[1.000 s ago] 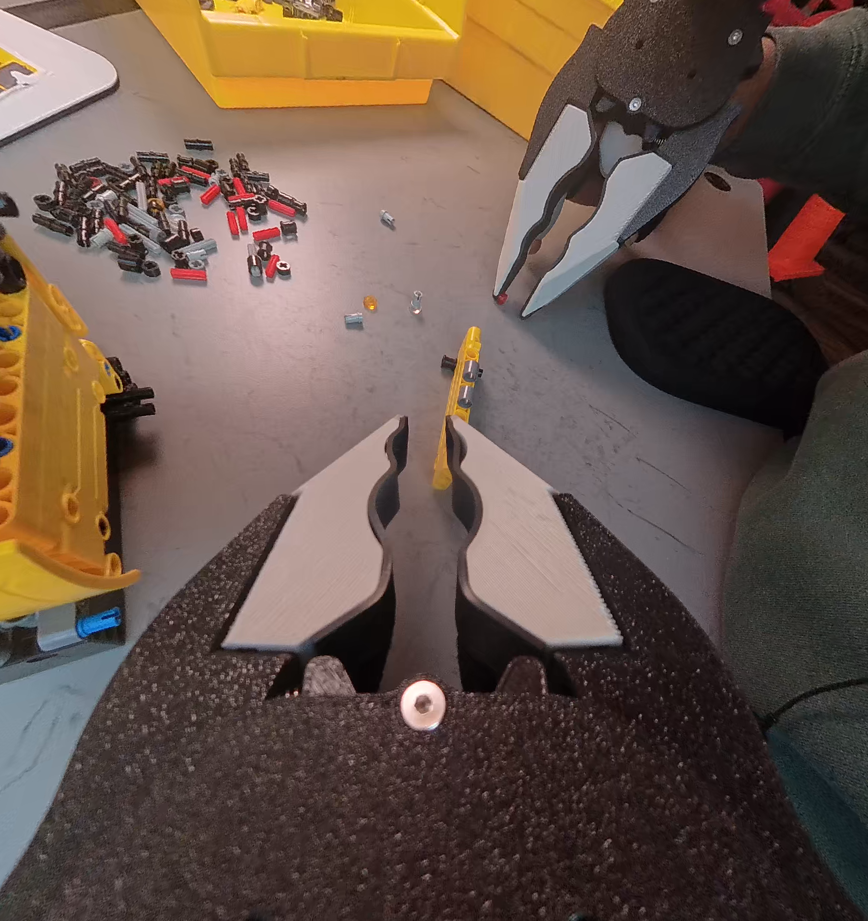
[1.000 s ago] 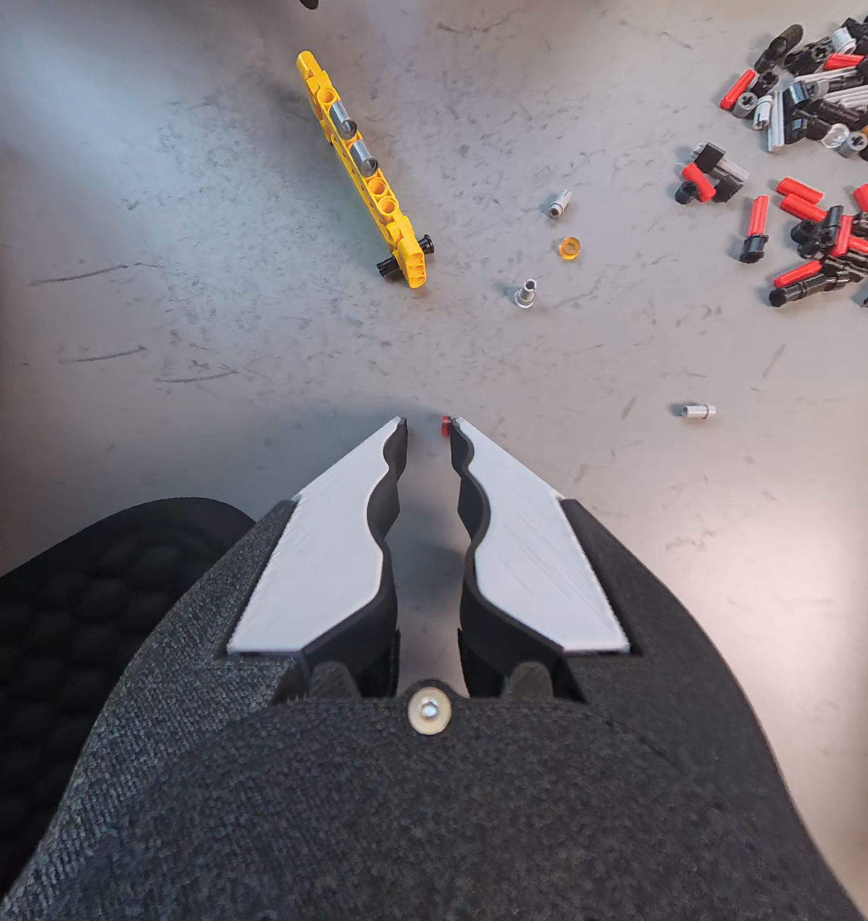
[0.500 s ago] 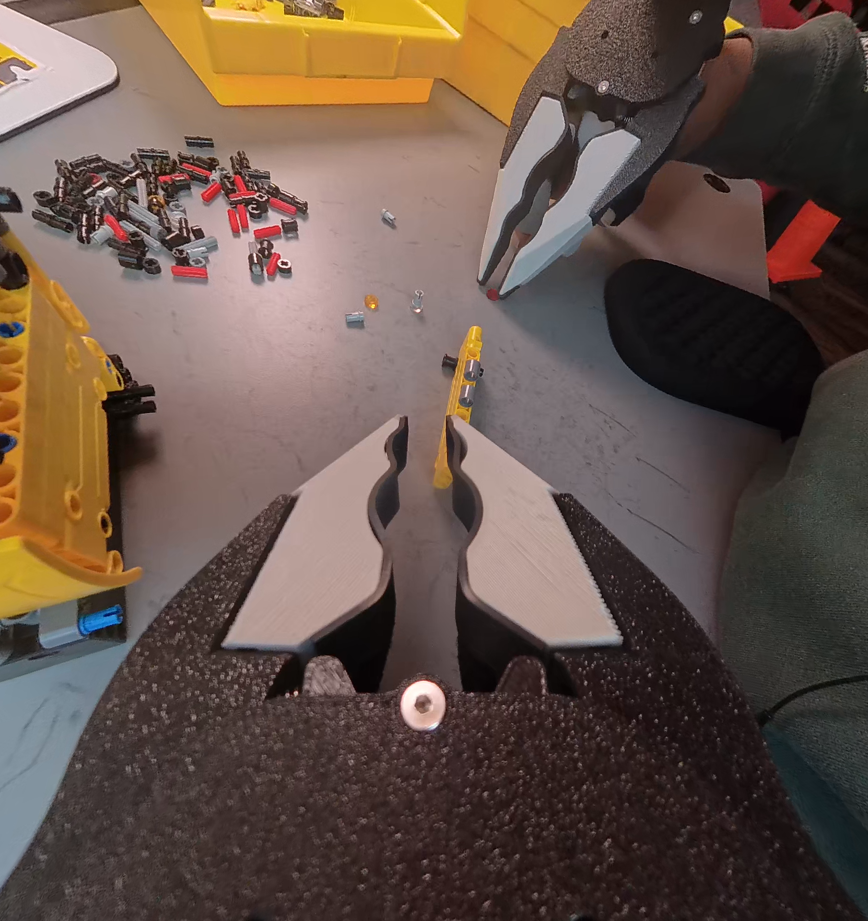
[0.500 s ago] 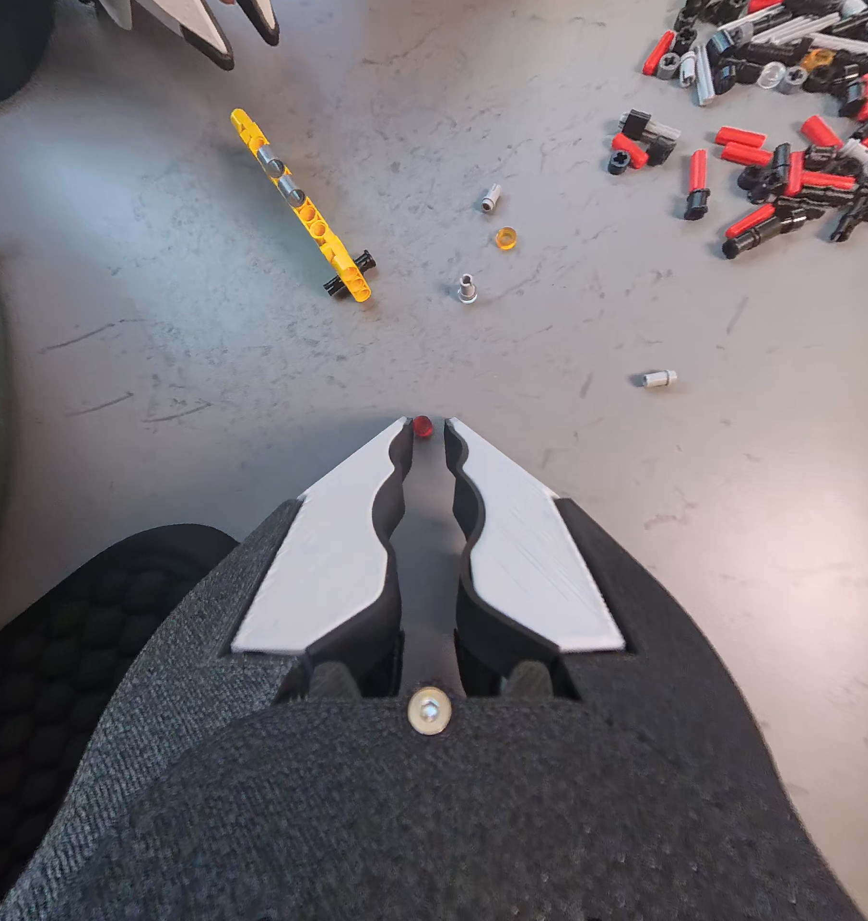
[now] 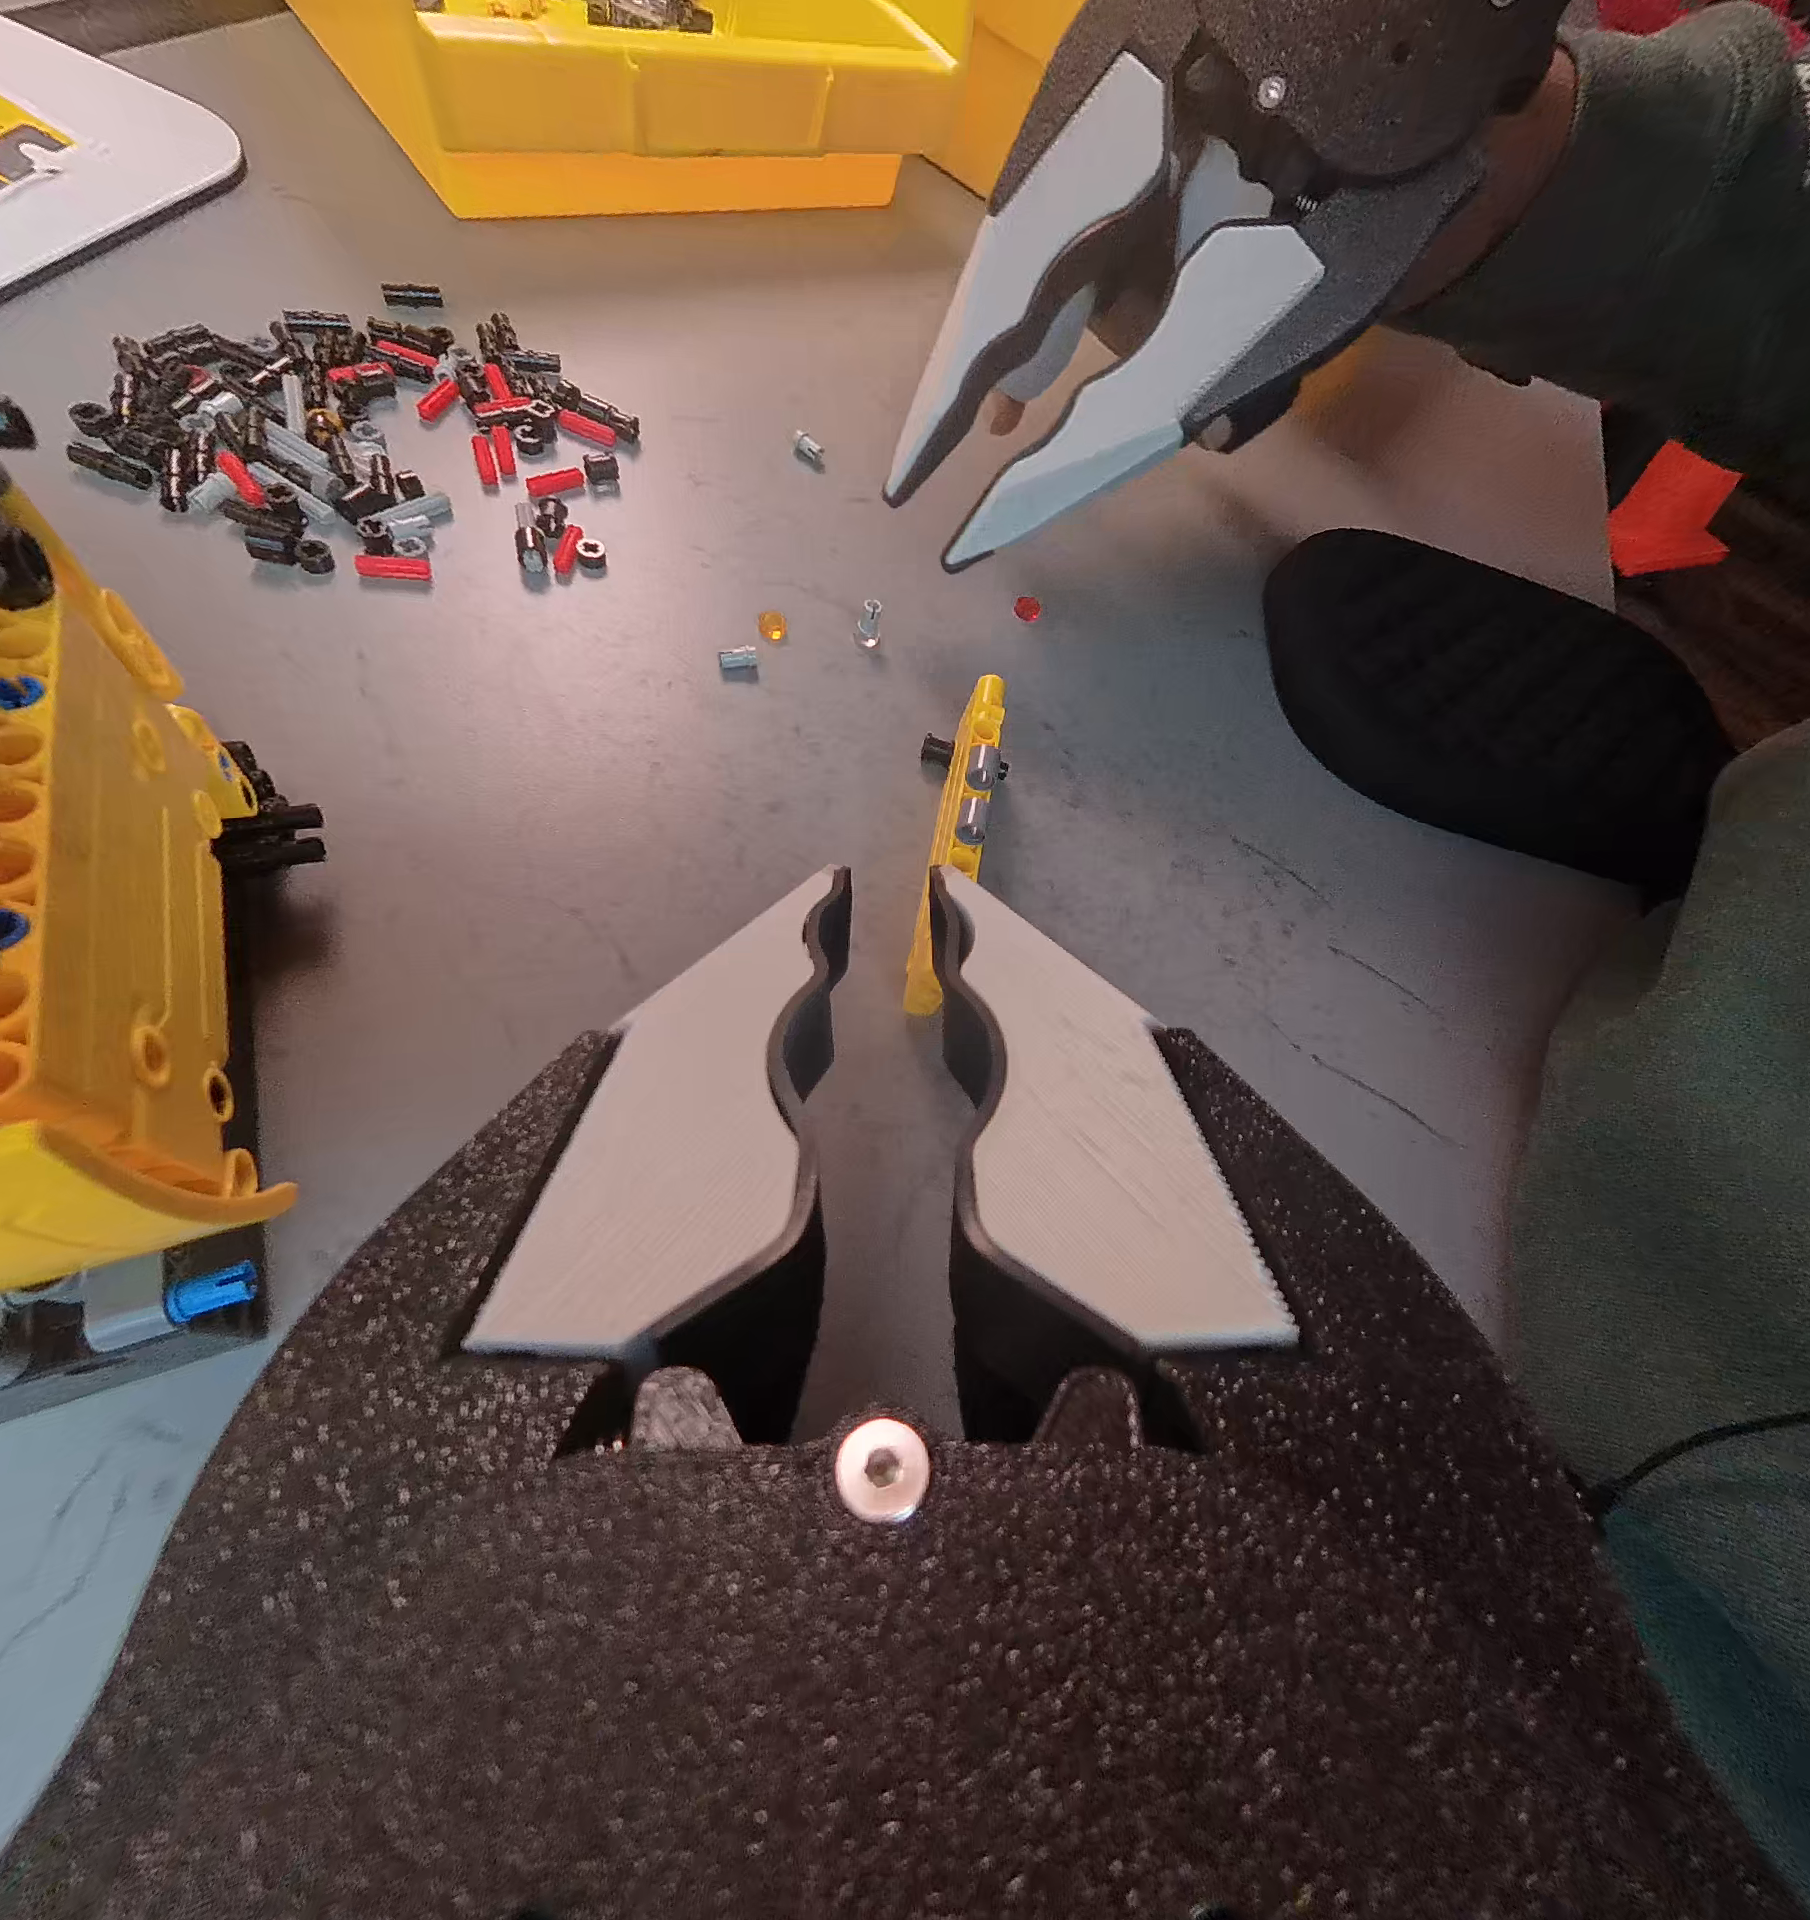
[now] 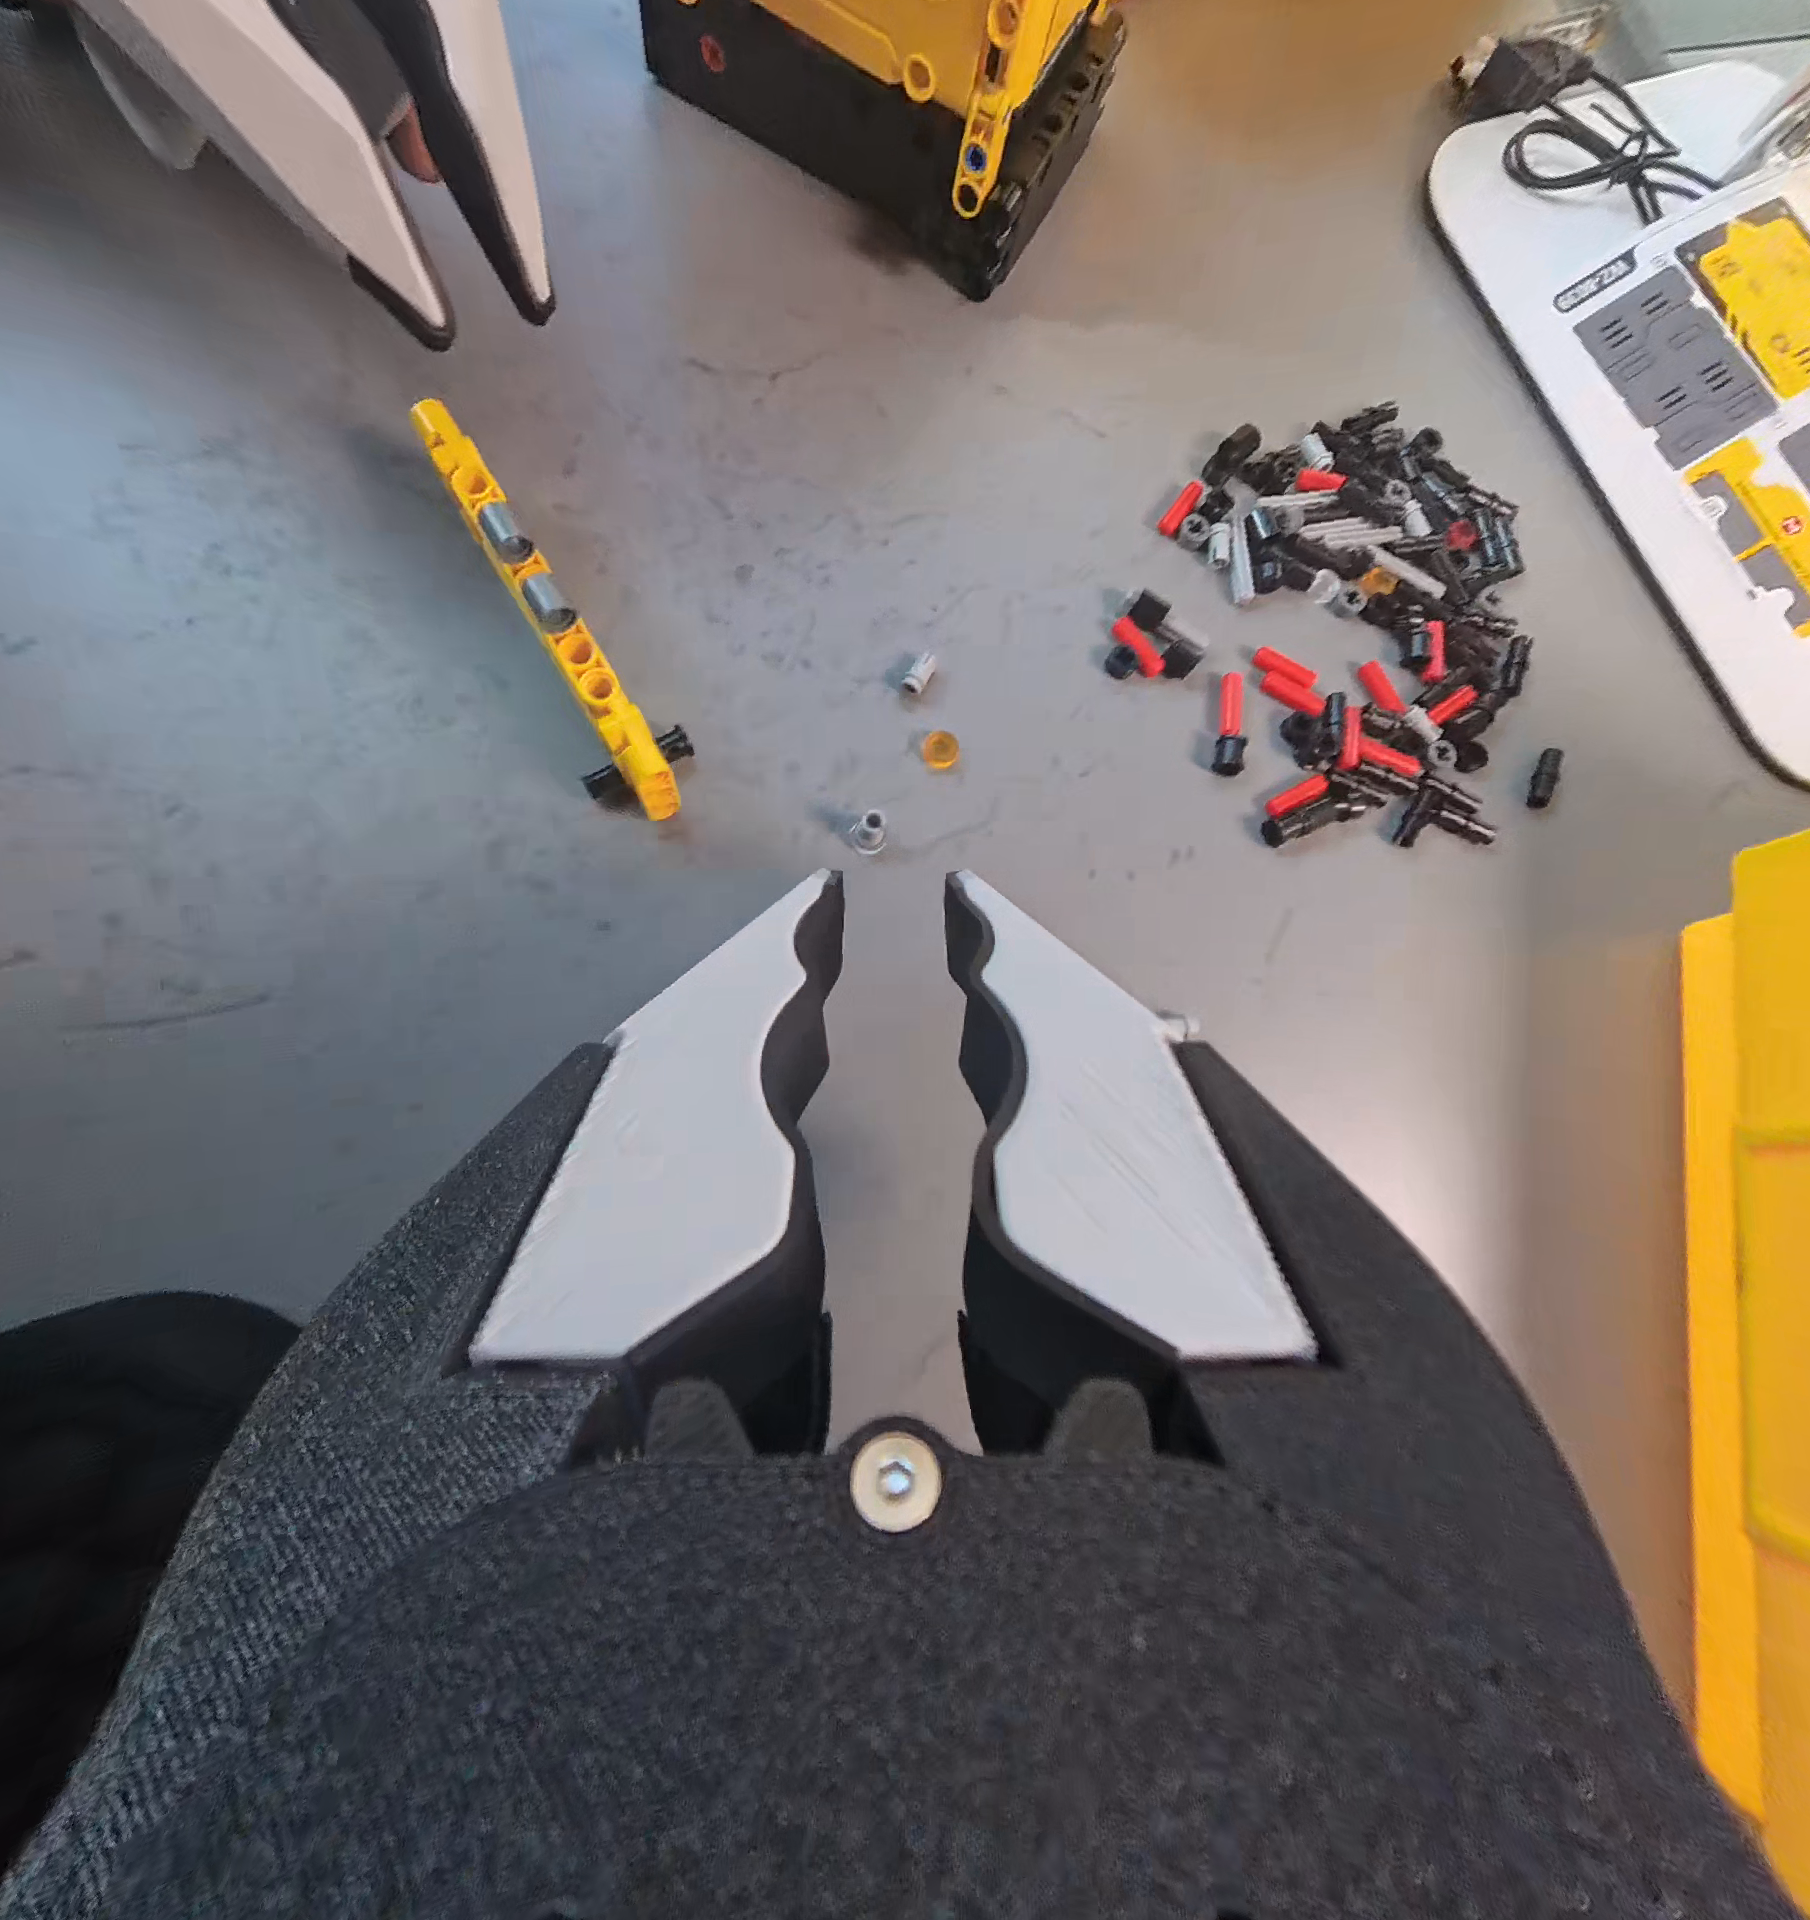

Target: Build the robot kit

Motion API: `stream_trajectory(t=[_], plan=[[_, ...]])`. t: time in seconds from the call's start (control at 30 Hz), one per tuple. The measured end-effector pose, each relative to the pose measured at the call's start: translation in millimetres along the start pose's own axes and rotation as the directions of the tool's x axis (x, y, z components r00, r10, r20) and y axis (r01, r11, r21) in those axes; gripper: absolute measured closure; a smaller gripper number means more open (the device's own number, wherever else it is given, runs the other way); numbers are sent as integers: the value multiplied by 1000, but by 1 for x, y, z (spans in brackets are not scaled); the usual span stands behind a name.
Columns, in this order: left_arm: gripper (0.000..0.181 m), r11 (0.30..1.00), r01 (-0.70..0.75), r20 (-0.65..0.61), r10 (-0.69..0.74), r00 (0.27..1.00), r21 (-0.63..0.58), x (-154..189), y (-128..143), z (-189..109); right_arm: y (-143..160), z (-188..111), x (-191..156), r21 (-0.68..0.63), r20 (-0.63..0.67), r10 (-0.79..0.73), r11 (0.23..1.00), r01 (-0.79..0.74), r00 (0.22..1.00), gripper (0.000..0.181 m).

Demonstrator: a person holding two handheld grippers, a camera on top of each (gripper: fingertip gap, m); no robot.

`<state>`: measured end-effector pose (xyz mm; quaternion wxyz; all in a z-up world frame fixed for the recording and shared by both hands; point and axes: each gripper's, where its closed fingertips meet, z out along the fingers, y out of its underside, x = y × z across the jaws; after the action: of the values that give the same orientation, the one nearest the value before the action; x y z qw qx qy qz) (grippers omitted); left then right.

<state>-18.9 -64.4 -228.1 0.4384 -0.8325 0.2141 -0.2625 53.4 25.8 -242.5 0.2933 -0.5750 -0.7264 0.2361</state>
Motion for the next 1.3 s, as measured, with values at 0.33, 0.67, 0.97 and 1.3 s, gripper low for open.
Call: stream_trajectory(t=[0.33, 0.67, 0.97, 1.3], plan=[[167, 1000, -5, 0, 5, 1000, 1, 1, 0, -1, -15, 40, 16, -129, 77, 11, 992, -1, 997, 165], [167, 1000, -6, -20, 6, 1000, 4, 3, -1, -1, -6, 41, 17, -155, 101, 32, 988, -16, 994, 175], [167, 1000, 0, -32, -1, 999, -9, 5, 1, 2, 35, -6, -12, -177, 120, 73, 983, -51, 990, 175], [167, 1000, 30, -28, -30, 999, -3, 1, 1, 0, 38, -16, -3, -130, 62, 110, 986, -101, 992, 163]])
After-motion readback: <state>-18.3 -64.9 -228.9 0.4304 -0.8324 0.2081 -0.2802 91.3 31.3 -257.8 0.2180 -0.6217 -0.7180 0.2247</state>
